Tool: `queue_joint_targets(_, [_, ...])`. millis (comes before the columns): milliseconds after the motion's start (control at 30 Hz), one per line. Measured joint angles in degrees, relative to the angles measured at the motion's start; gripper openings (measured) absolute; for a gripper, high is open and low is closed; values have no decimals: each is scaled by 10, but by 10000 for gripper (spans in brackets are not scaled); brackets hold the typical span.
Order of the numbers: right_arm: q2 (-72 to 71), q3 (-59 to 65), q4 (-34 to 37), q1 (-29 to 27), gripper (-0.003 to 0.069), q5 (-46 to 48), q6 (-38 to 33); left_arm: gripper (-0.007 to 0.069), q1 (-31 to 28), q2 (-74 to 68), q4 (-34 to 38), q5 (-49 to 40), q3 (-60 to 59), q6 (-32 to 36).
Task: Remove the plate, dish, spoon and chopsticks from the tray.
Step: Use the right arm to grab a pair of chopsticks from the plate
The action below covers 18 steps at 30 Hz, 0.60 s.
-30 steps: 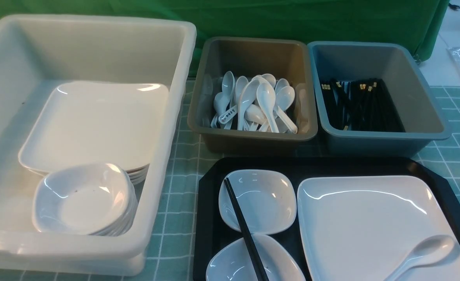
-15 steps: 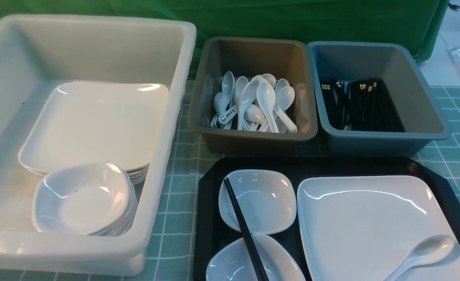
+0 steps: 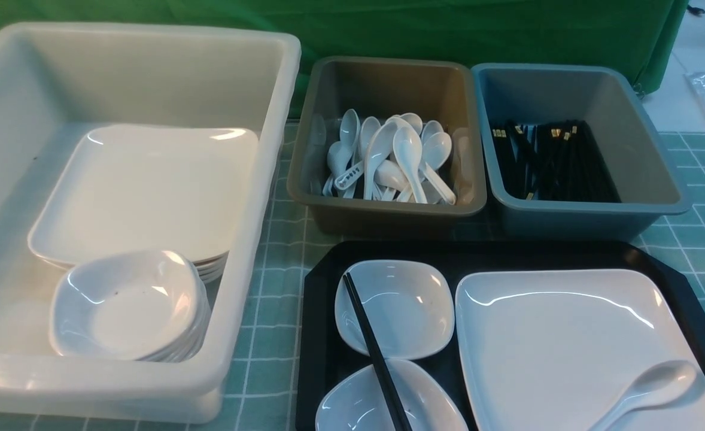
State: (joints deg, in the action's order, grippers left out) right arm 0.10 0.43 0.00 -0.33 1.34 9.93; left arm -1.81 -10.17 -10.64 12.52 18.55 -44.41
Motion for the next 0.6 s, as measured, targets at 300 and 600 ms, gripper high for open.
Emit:
queue_joint_targets(300, [0, 0, 14, 0, 239, -146, 161, 17, 0, -231, 20, -408, 234, 222])
queue_joint_targets(600, [21, -75, 14, 25, 109, -50, 172, 12, 0, -436, 212, -686, 330, 444])
